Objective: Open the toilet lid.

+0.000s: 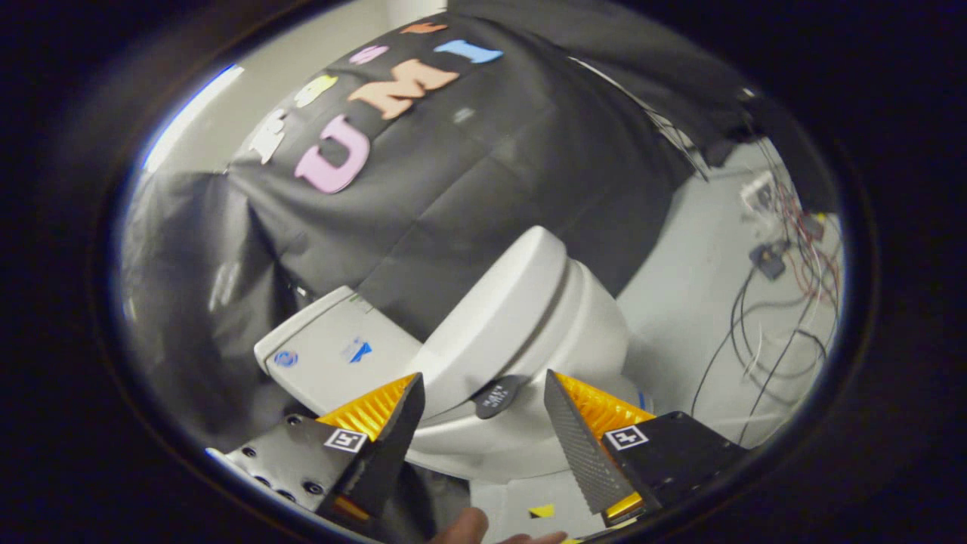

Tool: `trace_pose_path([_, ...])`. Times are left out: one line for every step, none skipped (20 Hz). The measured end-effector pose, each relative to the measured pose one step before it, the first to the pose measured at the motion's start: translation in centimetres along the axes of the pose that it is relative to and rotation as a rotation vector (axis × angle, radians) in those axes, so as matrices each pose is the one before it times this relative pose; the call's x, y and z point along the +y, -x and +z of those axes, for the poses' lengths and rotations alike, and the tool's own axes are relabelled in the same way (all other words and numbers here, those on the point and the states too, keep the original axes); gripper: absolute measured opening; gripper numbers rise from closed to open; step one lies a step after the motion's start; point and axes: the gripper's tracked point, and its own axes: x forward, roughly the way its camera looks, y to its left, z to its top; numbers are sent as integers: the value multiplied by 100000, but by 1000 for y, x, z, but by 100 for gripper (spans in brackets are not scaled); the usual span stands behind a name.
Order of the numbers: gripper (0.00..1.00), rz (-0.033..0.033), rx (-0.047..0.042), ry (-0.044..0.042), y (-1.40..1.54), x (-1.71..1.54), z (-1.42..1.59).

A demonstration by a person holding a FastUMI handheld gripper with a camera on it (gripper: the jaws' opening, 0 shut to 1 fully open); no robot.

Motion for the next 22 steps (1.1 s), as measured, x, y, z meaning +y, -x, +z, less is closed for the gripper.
trace_pose_path([97, -5411, 2470, -8266, -593, -1398, -832])
trace_pose_path([88, -1405, 4321, -7084, -137, -576, -1083])
trace_pose_path([80, 4421, -2243, -5119, -353, 1215, 447])
trace_pose_path([72, 1974, -53, -714, -876, 352, -539])
trace_pose_path([63, -1073, 1716, 339, -297, -248, -450])
trace_pose_path([55, 390, 1974, -5207, 37, -119, -454])
trace_pose_path([47, -1130, 1400, -7311, -97, -78, 216])
trace_pose_path([47, -56, 310, -2707, -9, 61, -75])
trace_pose_path([46, 7508, -3017, -2347, -185, 1695, 577])
trace_pose_path([24, -3650, -186, 4419, 329, -661, -682])
trace_pose_path([1, -1368, 358, 87, -847, -39, -89])
trace_pose_path([1, -2550, 602, 830, 170, 518, 617])
trace_pose_path([1, -1958, 76, 1335, 166, 39, -6])
trace_pose_path([1, -1755, -164, 1256, 105, -92, 105])
trace_pose_path([1, -1322, -13, -509, -293, 136, -7])
trace_pose_path([0, -1788, 407, 954, 156, 41, -87])
trace_pose_path([0, -2049, -225, 71, 145, 185, -85])
trace_pose_path([1, -2357, 10, 299, -96, 100, -18])
trace_pose_path([0, -2835, -488, -382, 192, -17, 44])
trace_pose_path([1, -3467, -243, -582, -31, 25, -74])
trace_pose_path([0, -3637, -535, 980, 109, 185, -198])
trace_pose_path([0, -3705, 851, 3141, 214, -66, -247])
